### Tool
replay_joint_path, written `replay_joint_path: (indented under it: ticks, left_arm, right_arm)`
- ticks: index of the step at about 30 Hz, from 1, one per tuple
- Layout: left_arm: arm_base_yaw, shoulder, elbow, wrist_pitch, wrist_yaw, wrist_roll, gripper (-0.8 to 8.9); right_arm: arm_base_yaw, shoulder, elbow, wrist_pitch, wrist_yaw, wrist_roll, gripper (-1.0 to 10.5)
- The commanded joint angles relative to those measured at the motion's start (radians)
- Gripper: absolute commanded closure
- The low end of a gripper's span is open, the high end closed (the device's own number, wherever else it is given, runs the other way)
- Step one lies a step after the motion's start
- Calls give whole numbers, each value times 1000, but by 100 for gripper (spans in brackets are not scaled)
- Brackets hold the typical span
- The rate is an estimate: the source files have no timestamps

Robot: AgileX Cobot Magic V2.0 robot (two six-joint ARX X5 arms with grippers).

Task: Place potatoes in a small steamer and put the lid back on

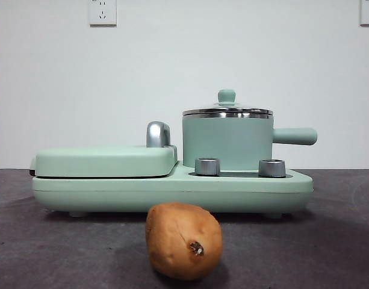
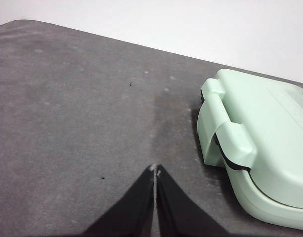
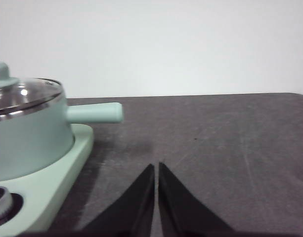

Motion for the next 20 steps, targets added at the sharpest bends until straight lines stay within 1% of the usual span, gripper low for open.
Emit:
replay_joint_path:
  ticks: [1,4,6,8,9,12,16,20]
  left_arm:
    - [2,-1,-8,-3,-2,-9,808]
    - [1,2,-4,-2,40,-26,808]
    - [-1,12,9,-3,59,-57,808]
    - [-4,32,35,-3,73,-93,808]
    - [-6,45,50,-4,74,-103,807]
    - [-13,104,120,-8,89,-129,807]
    - [-24,211,237,-28,129,-127,807]
    - [-32,343,381,-79,193,-121,807]
  right_arm:
    - [0,-3,-3,19,-3,49,936]
    - [0,-2,1,8,-31,133,936]
    - [0,-2,16,-23,-56,187,936]
    - [0,6,47,-69,-59,240,936]
    - [0,10,66,-93,-59,254,936]
    - [1,42,144,-156,-76,290,936]
    - [1,114,278,-229,-166,323,936]
    - [1,211,425,-308,-267,325,936]
